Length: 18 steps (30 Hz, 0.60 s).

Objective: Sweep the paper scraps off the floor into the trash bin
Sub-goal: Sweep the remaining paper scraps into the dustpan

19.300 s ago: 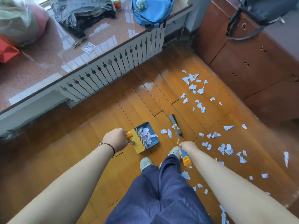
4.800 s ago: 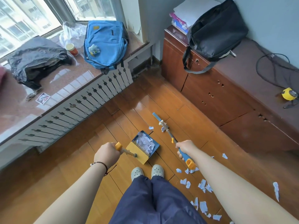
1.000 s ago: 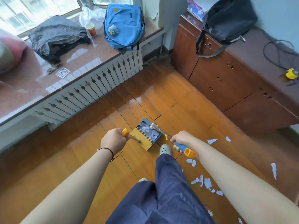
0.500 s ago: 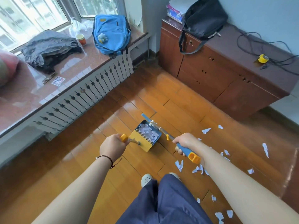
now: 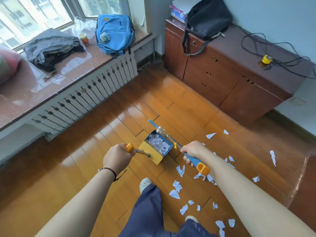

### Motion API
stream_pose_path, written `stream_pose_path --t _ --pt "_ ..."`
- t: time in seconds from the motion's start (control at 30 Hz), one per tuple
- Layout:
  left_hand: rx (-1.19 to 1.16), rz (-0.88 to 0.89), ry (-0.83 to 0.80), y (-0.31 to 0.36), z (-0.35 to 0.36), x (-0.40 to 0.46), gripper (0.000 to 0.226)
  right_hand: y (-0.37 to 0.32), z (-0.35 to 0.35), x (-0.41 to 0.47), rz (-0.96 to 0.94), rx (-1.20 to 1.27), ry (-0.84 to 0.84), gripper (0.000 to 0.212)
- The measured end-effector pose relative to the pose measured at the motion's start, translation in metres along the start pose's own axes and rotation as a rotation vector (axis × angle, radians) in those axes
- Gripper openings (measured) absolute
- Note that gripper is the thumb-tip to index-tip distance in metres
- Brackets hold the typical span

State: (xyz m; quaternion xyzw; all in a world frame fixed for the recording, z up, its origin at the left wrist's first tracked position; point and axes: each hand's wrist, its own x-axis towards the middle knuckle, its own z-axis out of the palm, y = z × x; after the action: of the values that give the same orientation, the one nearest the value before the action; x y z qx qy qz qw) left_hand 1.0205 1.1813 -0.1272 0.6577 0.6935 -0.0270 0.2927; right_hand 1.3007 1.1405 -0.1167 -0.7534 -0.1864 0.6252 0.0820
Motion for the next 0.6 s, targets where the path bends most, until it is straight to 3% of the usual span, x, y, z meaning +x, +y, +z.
stream_pose_path --t 0.27,0.6 --pt "-0.077 -0.099 0.073 0.029 0.077 -0.093 0.027 0.115 -0.072 -0.010 -0.081 -0.065 -0.016 0.034" --pt "-0.183 -0.203 0.086 0.033 0.132 -0.188 0.020 0.212 -0.112 -0.019 -0.078 -0.108 -0.040 0.016"
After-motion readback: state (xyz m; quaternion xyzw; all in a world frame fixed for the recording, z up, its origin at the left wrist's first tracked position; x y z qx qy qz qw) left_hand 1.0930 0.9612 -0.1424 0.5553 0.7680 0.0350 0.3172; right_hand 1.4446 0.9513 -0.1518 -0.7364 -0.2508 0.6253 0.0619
